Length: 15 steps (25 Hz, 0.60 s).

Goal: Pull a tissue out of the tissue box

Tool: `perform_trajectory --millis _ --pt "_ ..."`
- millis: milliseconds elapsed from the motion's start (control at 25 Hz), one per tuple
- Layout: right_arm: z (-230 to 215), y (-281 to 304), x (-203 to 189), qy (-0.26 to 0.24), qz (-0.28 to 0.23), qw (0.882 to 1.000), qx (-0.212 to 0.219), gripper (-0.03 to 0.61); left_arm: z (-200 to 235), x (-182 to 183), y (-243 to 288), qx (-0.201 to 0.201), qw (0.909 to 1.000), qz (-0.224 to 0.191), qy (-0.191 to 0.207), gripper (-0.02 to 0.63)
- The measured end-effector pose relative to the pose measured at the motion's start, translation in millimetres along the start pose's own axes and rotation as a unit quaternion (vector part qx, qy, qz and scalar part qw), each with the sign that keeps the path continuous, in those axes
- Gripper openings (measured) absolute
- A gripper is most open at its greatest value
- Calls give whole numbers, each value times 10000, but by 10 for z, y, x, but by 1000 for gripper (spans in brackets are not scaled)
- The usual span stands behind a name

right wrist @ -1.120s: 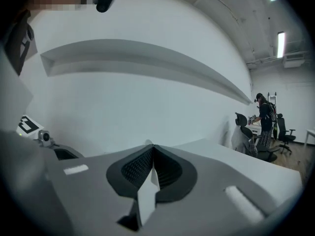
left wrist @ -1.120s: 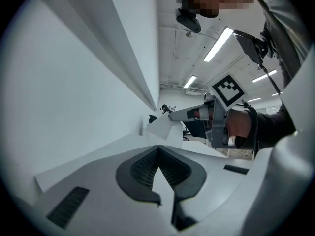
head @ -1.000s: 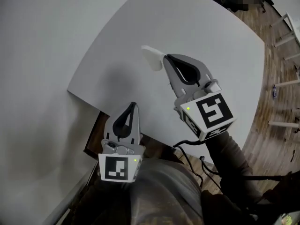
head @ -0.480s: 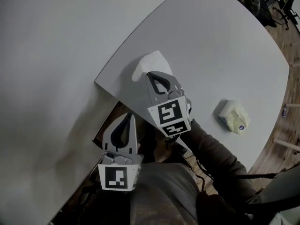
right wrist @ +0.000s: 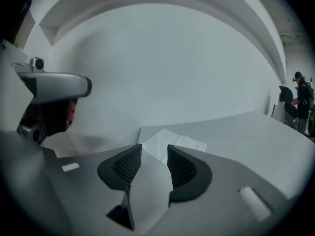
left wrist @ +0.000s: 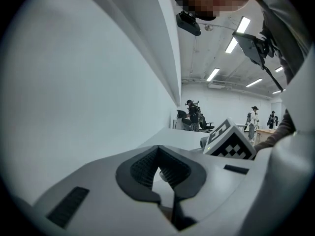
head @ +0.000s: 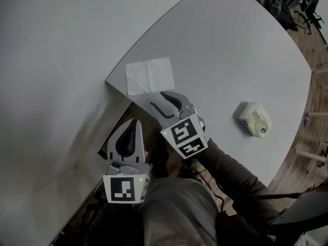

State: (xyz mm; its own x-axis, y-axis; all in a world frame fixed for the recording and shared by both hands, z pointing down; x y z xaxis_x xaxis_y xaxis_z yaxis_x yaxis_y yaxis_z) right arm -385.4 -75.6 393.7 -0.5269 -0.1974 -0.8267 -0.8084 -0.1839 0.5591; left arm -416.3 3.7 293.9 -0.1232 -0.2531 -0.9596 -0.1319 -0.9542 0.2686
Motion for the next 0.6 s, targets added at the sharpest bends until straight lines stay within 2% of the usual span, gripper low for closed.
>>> perform_trajectory --millis 120,240,360,440,600 --pt "170 -512 122 190 -465 9987 64 158 -245 38 -159 -108 9999 -50 49 -2" --pt "342 -1224 191 574 -970 9934 229 156 -689 140 -381 -361 9988 -196 261 -1" --pt "429 -2020 48 916 -1418 9854 211 155 -1293 229 -619 -693 9944 -554 580 -1" --pt "510 -2584 -110 1011 -1655 9809 112 153 -1702 276 -848 -714 9922 -792 652 -1" --pt "689 -3581 -441 1309 -2013 9707 -22 133 -2426 288 -1352 -680 9916 -885 654 -1"
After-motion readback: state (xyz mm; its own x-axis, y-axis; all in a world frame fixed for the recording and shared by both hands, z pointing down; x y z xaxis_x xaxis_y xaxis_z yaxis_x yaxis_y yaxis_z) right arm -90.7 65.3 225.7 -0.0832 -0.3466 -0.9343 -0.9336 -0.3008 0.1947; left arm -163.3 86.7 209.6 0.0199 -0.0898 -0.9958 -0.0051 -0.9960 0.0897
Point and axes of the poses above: the fingertips, and each gripper's own axes: y forward along the fingers, z to its left, x out of its top, the point moved 2 cm from there along -y, backward along the fingers, and after that the axes turned 2 degrees about z, right-handed, at the moved point
